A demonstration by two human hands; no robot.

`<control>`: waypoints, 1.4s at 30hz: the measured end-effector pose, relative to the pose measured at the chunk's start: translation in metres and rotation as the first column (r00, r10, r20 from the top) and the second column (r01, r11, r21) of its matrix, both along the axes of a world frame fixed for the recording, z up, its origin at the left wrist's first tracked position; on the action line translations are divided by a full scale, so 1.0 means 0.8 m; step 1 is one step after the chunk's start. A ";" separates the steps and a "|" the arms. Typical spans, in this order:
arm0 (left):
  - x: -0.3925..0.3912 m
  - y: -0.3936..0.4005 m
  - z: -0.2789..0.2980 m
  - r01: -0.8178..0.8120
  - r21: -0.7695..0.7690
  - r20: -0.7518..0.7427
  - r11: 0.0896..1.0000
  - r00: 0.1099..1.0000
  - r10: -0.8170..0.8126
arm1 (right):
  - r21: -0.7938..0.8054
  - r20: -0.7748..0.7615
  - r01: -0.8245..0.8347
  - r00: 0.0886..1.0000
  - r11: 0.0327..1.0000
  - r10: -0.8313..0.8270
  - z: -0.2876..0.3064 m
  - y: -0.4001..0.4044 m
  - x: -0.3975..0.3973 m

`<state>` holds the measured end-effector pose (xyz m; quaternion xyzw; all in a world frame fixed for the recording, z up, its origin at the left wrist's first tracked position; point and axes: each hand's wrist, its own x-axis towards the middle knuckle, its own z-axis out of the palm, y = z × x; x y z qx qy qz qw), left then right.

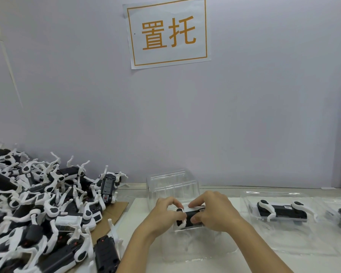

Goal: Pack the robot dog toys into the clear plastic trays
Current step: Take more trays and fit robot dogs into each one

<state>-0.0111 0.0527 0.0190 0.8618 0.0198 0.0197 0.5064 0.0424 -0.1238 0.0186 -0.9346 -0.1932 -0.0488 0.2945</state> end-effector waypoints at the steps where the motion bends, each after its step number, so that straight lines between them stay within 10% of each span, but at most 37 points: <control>1: 0.001 0.000 -0.001 -0.007 -0.016 0.006 1.000 1.000 0.008 | -0.001 -0.001 0.003 1.000 1.000 -0.003 0.000 0.000 0.000; 42: 0.013 -0.001 -0.017 -0.127 -0.112 0.095 0.985 0.986 0.138 | -0.197 0.136 0.227 0.970 0.954 -0.202 0.034 -0.027 -0.011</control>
